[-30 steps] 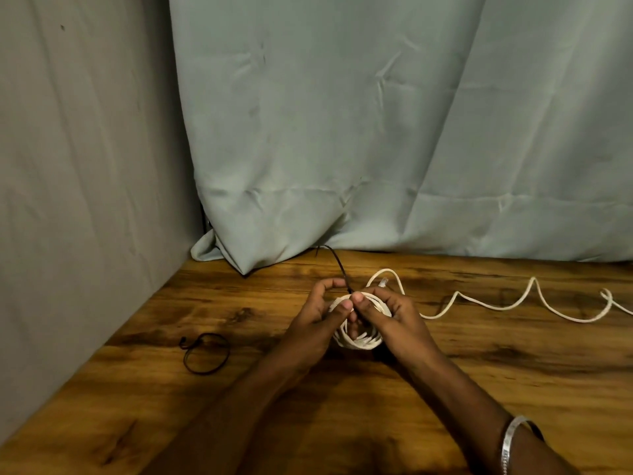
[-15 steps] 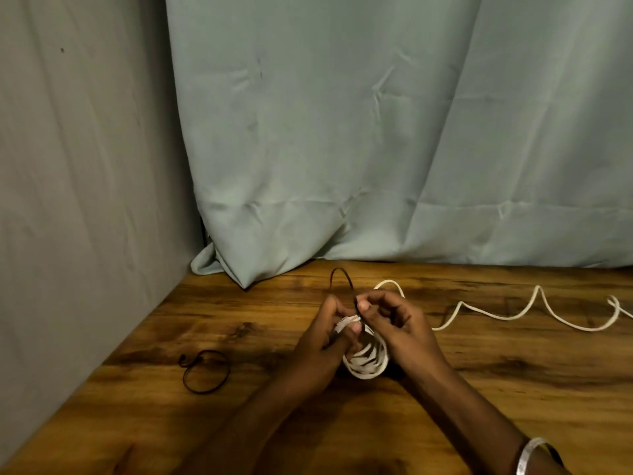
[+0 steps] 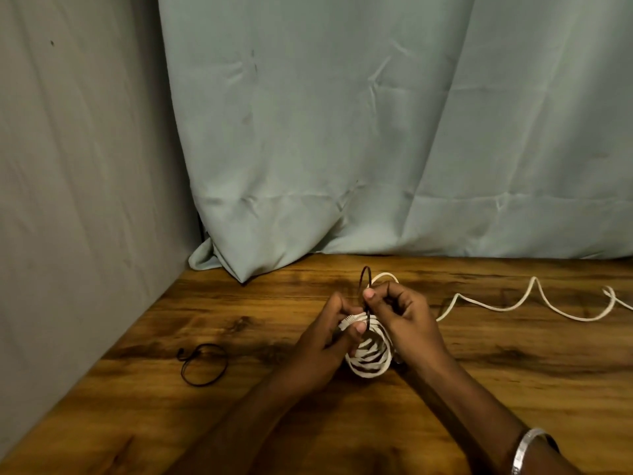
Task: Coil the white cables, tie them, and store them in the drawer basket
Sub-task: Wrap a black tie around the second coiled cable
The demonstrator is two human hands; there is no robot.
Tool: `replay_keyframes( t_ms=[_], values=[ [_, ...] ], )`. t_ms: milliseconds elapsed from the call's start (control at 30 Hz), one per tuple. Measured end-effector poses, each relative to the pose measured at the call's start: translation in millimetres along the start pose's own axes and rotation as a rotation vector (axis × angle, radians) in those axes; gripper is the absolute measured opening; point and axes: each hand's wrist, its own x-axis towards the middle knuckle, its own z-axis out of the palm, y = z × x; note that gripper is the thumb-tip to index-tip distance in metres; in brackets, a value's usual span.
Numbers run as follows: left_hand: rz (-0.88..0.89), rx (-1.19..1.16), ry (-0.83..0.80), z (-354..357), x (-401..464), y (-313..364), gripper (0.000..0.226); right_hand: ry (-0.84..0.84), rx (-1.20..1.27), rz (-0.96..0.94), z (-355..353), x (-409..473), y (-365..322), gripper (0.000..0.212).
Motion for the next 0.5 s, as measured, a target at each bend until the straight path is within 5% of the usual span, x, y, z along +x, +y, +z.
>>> replay_keyframes(
  t_ms=[500],
  values=[
    [0.028,0.412,-0.029,1.7,2.1,-0.9,0.021,0.083,-0.381,-0.302,5.9,-8.8,-4.2,0.019]
  ],
)
